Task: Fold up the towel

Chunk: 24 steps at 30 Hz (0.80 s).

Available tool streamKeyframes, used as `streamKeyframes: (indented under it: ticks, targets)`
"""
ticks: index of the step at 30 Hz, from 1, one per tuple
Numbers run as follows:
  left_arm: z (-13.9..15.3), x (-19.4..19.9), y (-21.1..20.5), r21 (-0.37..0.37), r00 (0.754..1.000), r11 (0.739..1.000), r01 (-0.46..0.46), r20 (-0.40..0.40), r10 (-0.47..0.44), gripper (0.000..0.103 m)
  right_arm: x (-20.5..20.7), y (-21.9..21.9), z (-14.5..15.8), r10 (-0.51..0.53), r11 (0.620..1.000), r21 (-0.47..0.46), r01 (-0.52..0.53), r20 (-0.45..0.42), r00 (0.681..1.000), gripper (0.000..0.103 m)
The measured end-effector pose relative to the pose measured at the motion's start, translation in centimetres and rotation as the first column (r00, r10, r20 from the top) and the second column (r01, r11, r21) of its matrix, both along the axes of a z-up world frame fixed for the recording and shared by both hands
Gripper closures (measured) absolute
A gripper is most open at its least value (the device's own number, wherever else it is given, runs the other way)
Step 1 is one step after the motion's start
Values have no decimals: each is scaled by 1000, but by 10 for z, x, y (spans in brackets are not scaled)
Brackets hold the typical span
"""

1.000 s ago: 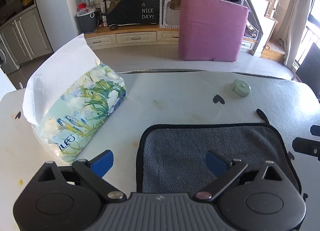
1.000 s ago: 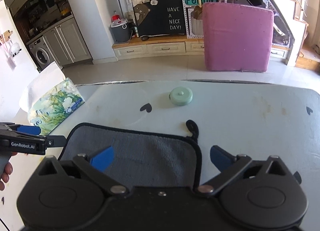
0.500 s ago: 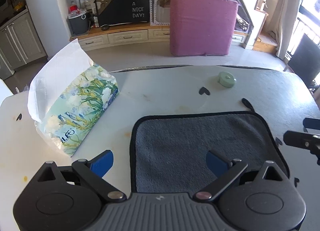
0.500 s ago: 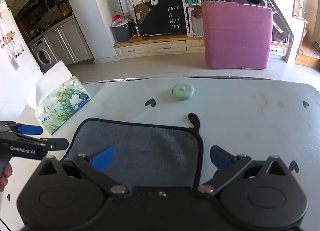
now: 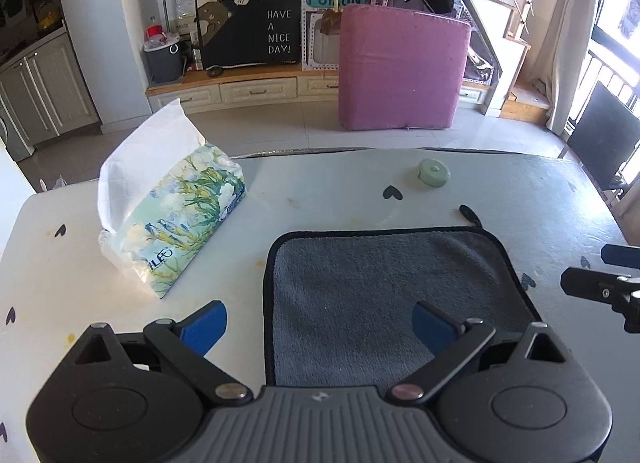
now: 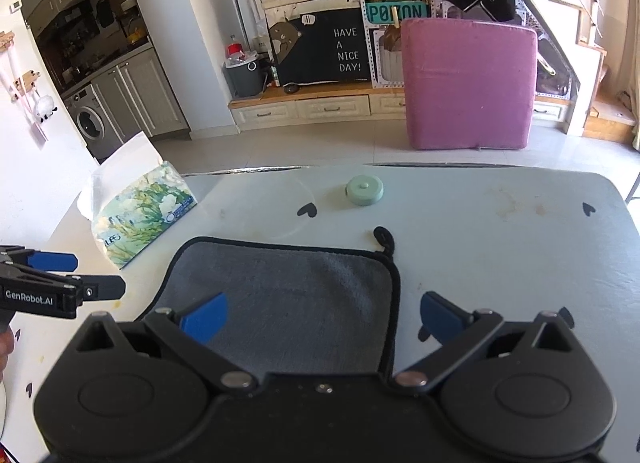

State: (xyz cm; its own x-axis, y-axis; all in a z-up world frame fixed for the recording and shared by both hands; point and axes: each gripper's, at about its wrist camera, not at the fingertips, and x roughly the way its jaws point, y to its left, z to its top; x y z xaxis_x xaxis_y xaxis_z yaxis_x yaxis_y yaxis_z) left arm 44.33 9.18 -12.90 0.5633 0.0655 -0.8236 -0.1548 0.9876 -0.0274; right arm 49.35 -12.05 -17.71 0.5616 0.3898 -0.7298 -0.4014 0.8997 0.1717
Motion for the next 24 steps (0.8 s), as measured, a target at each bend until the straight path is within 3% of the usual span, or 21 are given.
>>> streamKeyframes:
  ticks: [24]
  targets:
    - [62, -102, -35, -1, 993, 999, 53, 104, -52, 4, -107, -21, 60, 2, 1000, 12, -3, 92, 996, 0]
